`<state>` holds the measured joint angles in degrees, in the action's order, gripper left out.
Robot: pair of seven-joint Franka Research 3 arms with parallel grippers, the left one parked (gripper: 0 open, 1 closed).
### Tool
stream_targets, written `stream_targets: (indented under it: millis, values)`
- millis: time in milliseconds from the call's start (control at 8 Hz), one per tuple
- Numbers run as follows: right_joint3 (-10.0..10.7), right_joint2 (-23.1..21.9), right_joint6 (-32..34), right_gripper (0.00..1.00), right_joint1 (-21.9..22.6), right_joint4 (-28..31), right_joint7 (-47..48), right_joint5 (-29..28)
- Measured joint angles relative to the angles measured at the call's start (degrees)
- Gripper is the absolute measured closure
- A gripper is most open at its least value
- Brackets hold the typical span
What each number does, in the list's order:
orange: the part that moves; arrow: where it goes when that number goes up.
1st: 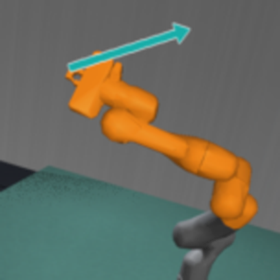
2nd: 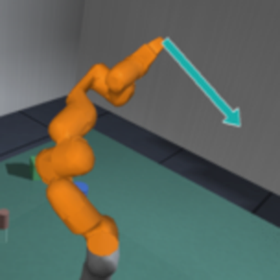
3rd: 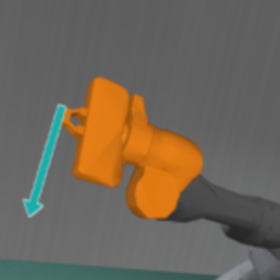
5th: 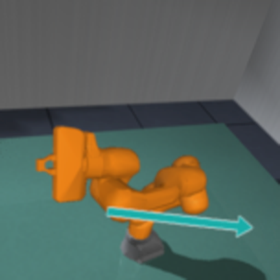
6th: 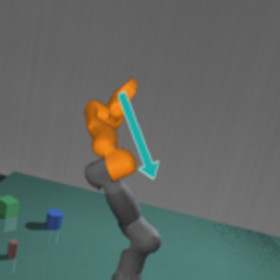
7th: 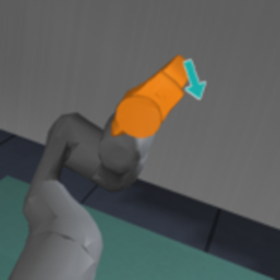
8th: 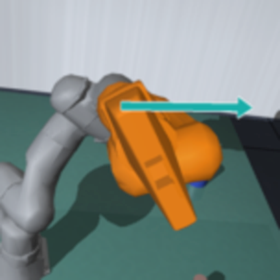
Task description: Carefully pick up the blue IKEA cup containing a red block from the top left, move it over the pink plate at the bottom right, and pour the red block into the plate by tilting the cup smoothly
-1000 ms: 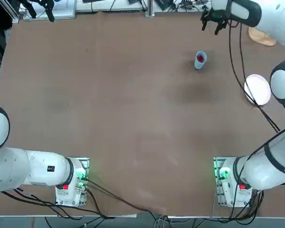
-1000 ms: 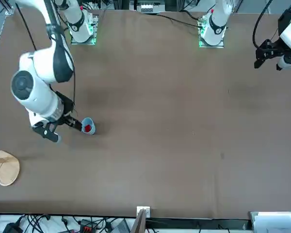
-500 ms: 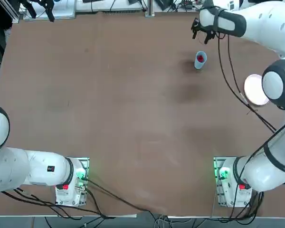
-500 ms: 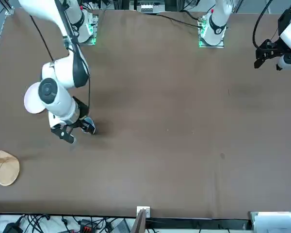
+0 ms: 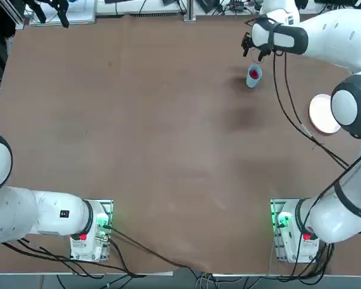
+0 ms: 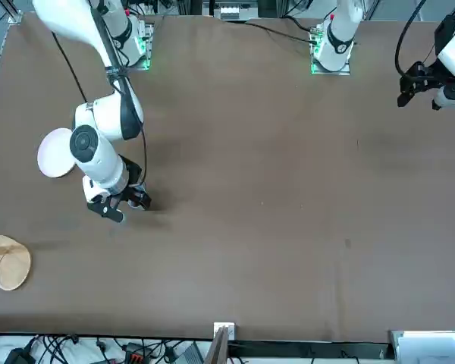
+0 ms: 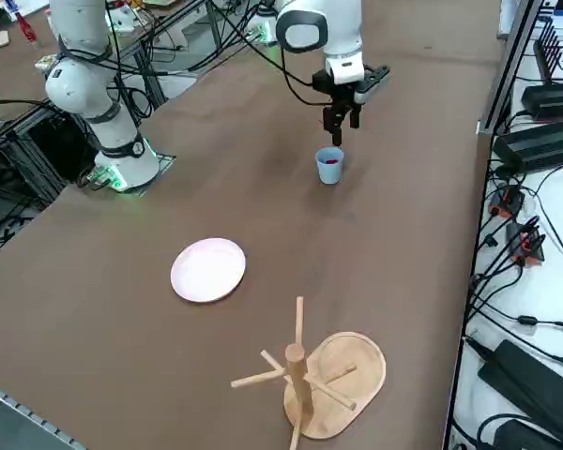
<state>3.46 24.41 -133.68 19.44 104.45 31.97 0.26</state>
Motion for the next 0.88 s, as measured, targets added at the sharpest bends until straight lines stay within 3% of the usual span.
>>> stream_targets:
  millis: [875]
  values:
    - [-0.18, 0.00, -1.60, 0.00, 0.48, 3.15, -6.24, 0.13]
